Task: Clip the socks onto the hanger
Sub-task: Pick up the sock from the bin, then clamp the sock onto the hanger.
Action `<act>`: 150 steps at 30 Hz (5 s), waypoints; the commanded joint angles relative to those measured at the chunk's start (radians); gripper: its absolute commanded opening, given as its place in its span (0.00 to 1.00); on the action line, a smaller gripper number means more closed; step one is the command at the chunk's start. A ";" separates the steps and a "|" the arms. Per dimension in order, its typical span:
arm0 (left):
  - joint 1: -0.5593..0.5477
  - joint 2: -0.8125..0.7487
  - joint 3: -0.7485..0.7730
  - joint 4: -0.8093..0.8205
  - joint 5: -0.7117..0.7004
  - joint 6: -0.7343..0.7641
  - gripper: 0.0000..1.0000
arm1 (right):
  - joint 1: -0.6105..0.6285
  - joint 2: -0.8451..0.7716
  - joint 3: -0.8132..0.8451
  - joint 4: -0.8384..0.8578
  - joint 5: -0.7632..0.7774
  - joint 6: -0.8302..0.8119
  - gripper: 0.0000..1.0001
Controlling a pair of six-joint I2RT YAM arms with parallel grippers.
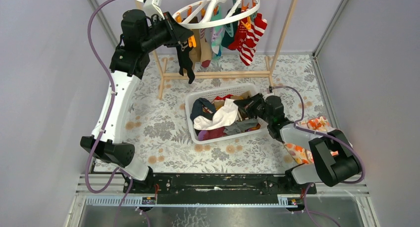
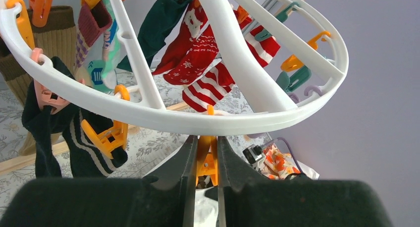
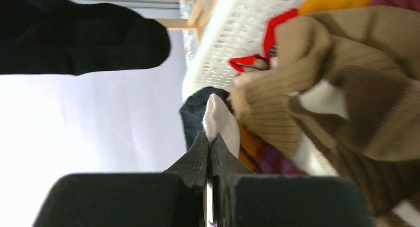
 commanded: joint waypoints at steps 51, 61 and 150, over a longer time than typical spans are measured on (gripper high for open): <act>0.016 -0.015 -0.122 0.328 0.388 -0.200 0.00 | 0.035 0.698 1.225 0.996 -0.727 0.544 0.00; 0.034 -0.011 -0.112 0.350 0.419 -0.220 0.00 | 0.035 0.719 1.329 0.997 -0.834 0.601 0.00; 0.074 -0.068 -0.307 0.494 0.367 -0.337 0.00 | 0.123 0.271 0.451 0.730 -0.199 -0.092 0.00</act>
